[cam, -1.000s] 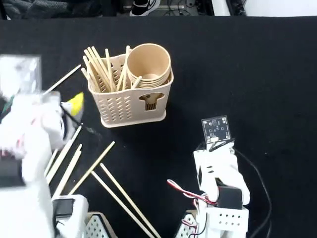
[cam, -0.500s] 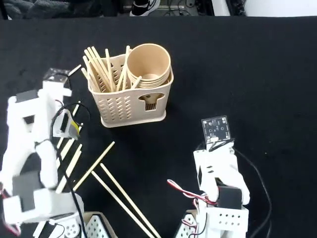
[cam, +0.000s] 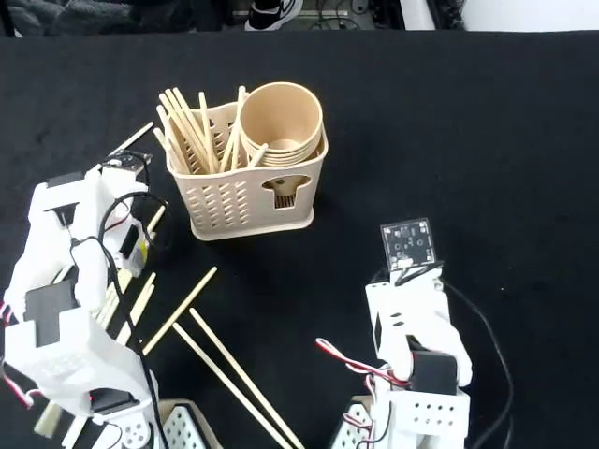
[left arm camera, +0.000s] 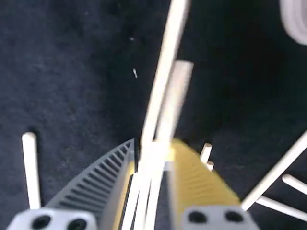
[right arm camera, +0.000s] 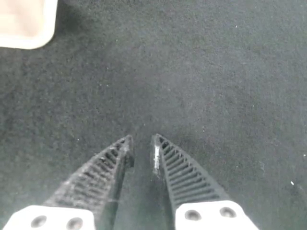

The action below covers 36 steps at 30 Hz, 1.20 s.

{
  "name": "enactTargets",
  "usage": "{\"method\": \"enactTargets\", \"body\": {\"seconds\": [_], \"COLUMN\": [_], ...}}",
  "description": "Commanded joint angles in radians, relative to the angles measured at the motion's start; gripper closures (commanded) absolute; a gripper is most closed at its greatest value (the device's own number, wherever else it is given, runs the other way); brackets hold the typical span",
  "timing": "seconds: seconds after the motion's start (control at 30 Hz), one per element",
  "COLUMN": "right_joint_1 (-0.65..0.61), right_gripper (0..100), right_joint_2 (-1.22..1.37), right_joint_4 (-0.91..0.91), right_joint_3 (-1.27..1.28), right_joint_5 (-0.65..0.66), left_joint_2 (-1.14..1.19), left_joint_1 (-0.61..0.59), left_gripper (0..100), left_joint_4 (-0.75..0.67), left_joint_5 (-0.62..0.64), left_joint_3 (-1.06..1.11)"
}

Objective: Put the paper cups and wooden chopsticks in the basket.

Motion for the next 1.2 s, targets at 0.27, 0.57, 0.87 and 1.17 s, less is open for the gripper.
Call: {"method": "enactTargets", "body": {"seconds": [0.27,0.57,0.87,1.17], "right_joint_1": [-0.014,-0.014,-0.014,-0.014], "right_gripper": [91.7,91.7,91.7,91.7], "right_joint_2": [-0.077,-0.077,-0.077,-0.077], "right_joint_4": [-0.020,-0.020,-0.020,-0.018], "right_joint_3": [-0.012,-0.012,-0.012,-0.012], "right_joint_5": [0.011,0.011,0.011,0.011], "left_joint_2": [-0.106,-0.595,-0.967,-1.106], "left_joint_1": [0.056,0.065,0.071,0.096], "left_gripper": [97,97,97,97], "left_joint_4": [0.025,0.017,0.018,0.011], "left_joint_5": [0.000,0.071,0.172,0.333], "left_joint_3": [0.018,0.196,0.162,-0.062]}}
